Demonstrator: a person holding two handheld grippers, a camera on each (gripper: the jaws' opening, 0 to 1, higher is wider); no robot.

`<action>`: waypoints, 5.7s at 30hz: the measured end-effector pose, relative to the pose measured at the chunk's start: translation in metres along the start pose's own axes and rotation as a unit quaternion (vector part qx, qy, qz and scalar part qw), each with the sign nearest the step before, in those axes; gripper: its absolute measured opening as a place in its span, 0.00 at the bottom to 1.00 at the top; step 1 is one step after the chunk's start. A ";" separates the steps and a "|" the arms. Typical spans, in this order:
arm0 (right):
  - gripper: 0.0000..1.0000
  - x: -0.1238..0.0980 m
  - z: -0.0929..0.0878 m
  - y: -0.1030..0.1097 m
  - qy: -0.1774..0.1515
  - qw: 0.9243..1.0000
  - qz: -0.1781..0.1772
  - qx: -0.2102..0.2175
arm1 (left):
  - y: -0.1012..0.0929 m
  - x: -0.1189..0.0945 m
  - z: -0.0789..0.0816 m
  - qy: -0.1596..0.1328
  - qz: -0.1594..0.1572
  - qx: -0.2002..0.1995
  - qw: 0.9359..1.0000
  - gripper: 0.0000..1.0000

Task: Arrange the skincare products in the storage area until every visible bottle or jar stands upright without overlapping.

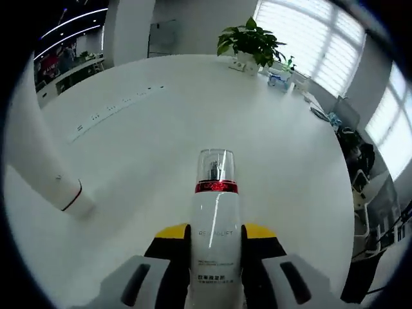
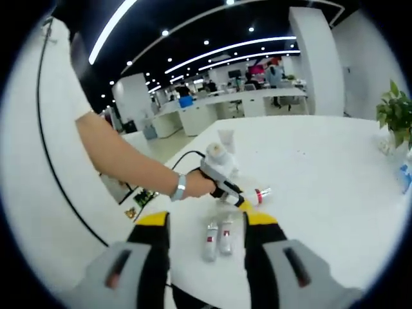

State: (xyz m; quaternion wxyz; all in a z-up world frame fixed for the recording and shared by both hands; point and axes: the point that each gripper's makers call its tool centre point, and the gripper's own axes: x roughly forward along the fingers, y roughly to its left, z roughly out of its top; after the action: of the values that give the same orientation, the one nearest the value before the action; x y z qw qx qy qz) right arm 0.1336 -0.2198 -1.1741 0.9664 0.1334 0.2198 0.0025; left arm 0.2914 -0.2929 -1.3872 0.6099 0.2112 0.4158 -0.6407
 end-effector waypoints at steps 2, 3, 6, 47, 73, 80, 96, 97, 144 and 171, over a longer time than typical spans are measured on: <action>0.44 0.001 0.000 0.000 0.000 1.000 0.002 0.001 | -0.002 -0.002 0.002 -0.007 -0.008 -0.015 1.000 0.28; 0.43 0.002 0.000 0.001 0.000 1.000 0.003 0.002 | -0.004 -0.004 0.005 -0.016 -0.016 -0.030 0.999 0.28; 0.43 0.004 0.000 0.003 0.001 1.000 0.009 0.001 | -0.004 -0.010 0.018 -0.048 -0.030 -0.078 0.995 0.28; 0.39 0.089 0.023 0.011 0.021 0.942 0.214 0.256 | -0.125 -0.170 0.009 -0.260 -0.048 -0.205 0.943 0.29; 0.32 0.107 0.031 0.043 -0.020 0.942 0.131 0.310 | -0.124 -0.199 0.004 -0.229 -0.053 0.016 0.972 0.29; 0.30 0.108 0.041 0.048 -0.022 0.956 0.126 0.263 | -0.121 -0.208 0.006 -0.257 -0.061 0.047 0.963 0.30; 0.29 0.099 0.035 0.062 -0.019 0.982 0.167 0.083 | -0.115 -0.224 -0.027 -0.252 -0.109 0.070 0.959 0.36; 0.29 0.099 0.033 0.062 -0.019 0.982 0.168 0.080 | -0.113 -0.228 -0.030 -0.257 -0.110 0.068 0.958 0.36; 0.29 0.194 -0.068 0.093 0.082 0.927 0.291 -0.222 | -0.055 -0.247 -0.047 -0.269 -0.068 -0.039 0.960 0.47; 0.31 0.195 -0.086 0.095 0.087 0.901 0.332 -0.265 | -0.069 -0.224 -0.059 -0.195 -0.058 0.025 0.979 0.50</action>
State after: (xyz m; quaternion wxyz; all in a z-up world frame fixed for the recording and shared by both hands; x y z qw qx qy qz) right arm 0.2778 -0.0940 -1.3068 0.8861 -0.0632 0.2370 0.3932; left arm 0.2490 -0.1165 -1.2276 0.6358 0.0733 0.2840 -0.7140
